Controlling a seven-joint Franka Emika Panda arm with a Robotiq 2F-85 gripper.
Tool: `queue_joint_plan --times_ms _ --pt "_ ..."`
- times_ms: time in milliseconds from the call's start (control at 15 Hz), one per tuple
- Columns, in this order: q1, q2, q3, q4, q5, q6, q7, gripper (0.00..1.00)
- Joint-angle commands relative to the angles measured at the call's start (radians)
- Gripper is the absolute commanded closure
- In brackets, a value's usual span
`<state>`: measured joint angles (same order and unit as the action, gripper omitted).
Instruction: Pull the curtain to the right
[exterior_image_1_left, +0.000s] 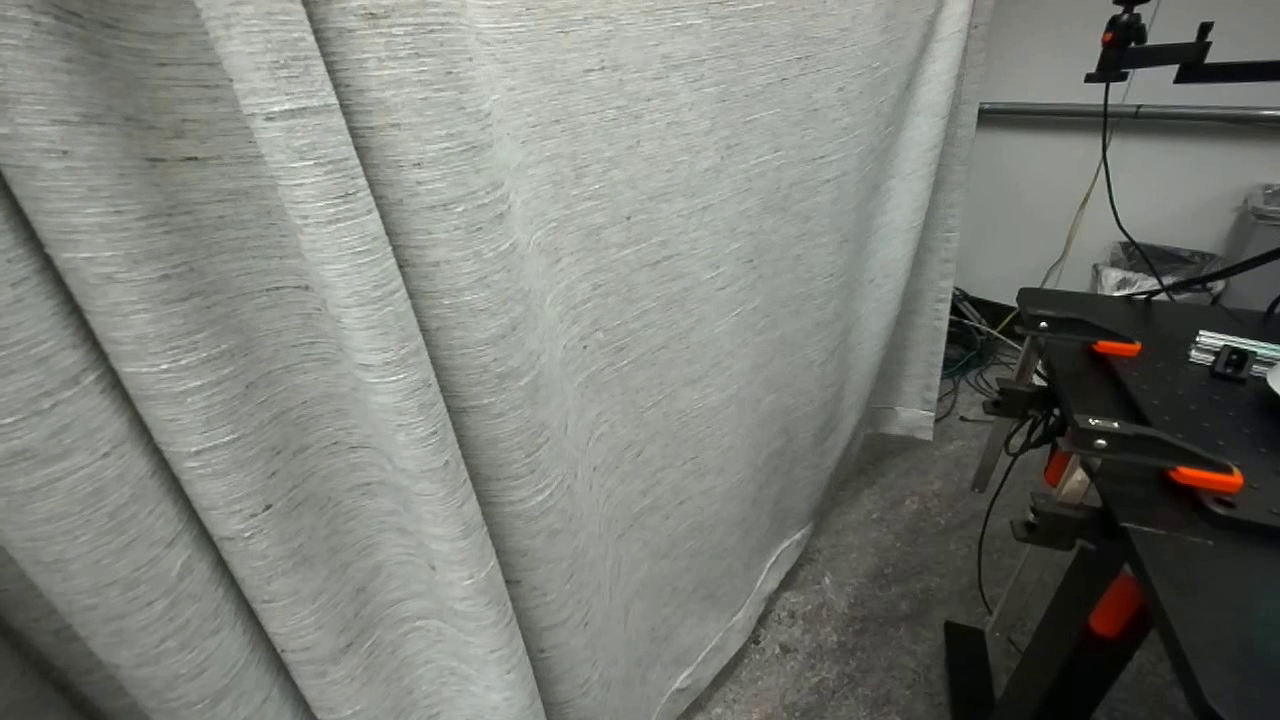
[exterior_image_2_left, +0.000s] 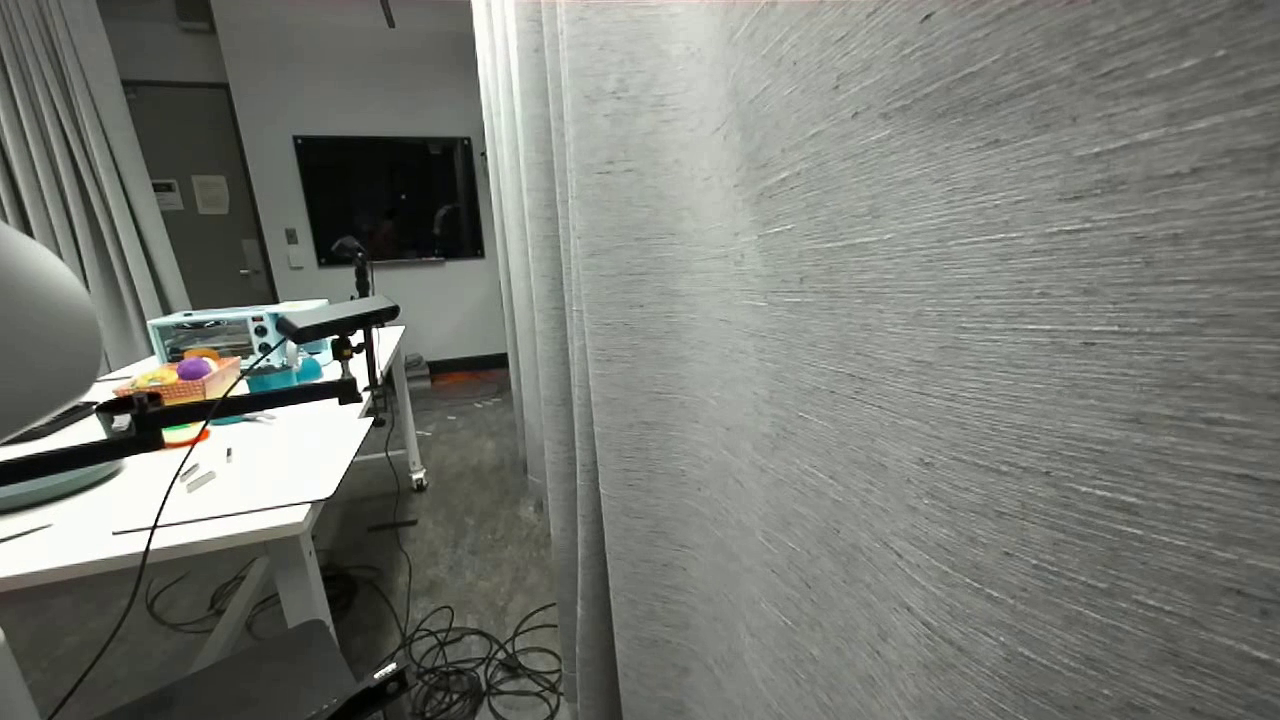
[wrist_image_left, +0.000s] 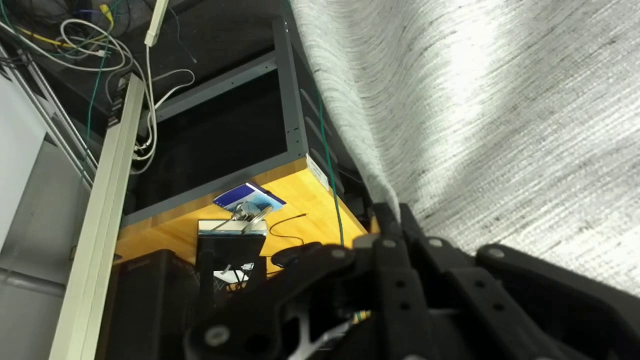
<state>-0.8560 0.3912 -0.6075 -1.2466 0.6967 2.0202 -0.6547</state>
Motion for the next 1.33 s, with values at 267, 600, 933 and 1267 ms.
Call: queue_joint_plan --times_ms 267,600,933,1267 --pt "-0.286 0.186 0.271 0.250 -0.099 -0.037 0.176 0.99" --pt "-0.302 0.240 0.261 0.301 -0.119 -0.045 0.244 0.99" --pt "-0.338 0.272 0.271 0.347 -0.129 -0.080 0.304 0.99" --pt "-0.397 0.296 0.260 0.365 -0.114 -0.128 0.329 0.99"
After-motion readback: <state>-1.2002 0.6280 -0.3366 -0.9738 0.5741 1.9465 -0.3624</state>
